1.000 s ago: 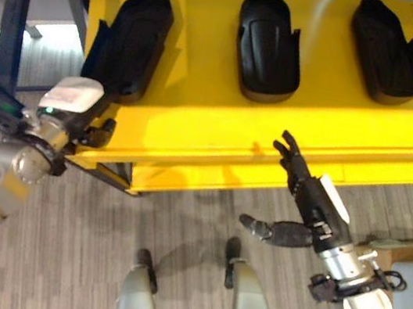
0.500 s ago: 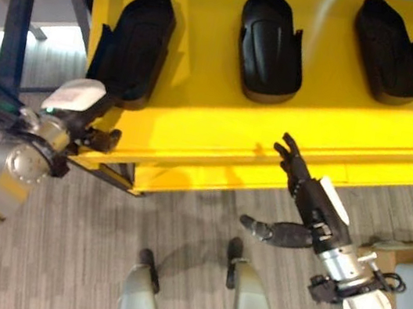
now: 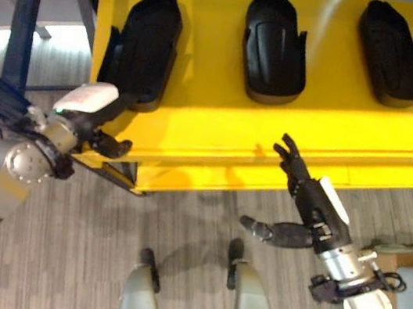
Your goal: Move parts from the plastic box to the shelf.
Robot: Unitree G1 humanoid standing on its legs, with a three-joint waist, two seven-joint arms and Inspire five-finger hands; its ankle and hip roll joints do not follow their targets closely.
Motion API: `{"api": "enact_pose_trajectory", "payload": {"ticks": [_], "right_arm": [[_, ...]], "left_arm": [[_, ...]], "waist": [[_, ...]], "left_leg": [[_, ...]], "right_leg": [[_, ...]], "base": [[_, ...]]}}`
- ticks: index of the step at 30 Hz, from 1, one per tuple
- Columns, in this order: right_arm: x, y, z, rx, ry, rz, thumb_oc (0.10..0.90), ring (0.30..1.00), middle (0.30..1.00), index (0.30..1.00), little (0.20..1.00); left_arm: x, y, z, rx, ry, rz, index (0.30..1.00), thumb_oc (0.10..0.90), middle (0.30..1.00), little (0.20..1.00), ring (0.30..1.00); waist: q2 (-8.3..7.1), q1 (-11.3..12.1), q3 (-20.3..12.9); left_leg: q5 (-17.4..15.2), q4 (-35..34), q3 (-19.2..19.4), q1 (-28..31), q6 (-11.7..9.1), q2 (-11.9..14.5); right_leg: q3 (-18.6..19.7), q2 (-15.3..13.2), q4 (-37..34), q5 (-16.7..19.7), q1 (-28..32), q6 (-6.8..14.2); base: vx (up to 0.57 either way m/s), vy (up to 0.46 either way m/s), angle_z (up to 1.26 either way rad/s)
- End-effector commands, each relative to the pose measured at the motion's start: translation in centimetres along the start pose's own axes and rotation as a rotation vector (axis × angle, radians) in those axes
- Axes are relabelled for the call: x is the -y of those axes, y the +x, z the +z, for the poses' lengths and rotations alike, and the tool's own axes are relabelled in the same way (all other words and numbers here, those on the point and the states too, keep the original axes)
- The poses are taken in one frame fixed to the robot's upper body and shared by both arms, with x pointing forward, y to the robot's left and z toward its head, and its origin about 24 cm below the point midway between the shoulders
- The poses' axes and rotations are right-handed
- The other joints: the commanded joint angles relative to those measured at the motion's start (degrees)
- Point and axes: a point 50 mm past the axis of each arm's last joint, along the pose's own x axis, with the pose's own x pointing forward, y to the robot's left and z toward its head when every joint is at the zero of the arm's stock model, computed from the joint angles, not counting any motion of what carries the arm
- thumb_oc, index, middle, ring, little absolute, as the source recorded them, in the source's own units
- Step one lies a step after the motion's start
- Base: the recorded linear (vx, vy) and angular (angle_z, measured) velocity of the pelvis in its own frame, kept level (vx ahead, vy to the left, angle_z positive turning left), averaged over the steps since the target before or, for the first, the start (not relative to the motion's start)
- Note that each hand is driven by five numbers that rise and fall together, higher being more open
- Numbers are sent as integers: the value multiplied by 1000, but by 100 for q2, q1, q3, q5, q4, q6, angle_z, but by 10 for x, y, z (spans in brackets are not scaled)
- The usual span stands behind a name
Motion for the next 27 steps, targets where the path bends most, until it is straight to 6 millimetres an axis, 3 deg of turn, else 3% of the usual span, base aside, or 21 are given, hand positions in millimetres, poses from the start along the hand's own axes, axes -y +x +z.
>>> {"api": "enact_pose_trajectory", "payload": {"ticks": [1, 21, 27], "right_arm": [[12, 4, 46, 265, 2, -42, 900, 1000, 1000, 1000, 1000], [13, 1, 45, 260, 8, -47, 900, 1000, 1000, 1000, 1000], [13, 0, 44, 253, 11, -45, 900, 1000, 1000, 1000, 1000]], "left_arm": [[-34, -1, 33, 176, 84, 73, 1000, 900, 1000, 1000, 1000], [-38, 4, 52, 268, 51, 103, 1000, 900, 1000, 1000, 1000], [-50, 5, 60, 306, 29, 173, 1000, 900, 1000, 1000, 1000]], "waist": [[-40, -131, -267], [-34, -161, -287], [-33, -163, -316]], "left_leg": [[152, -67, -13, 138, 352, -257], [150, -90, -12, 179, 348, -264], [143, -95, -11, 193, 352, -269]], "right_leg": [[118, 99, 341, -213, 243, -72], [133, 94, 329, -198, 266, -64], [129, 91, 315, -206, 294, -67]], "base": [[0, 0, 0], [0, 0, 0], [0, 0, 0]]}}
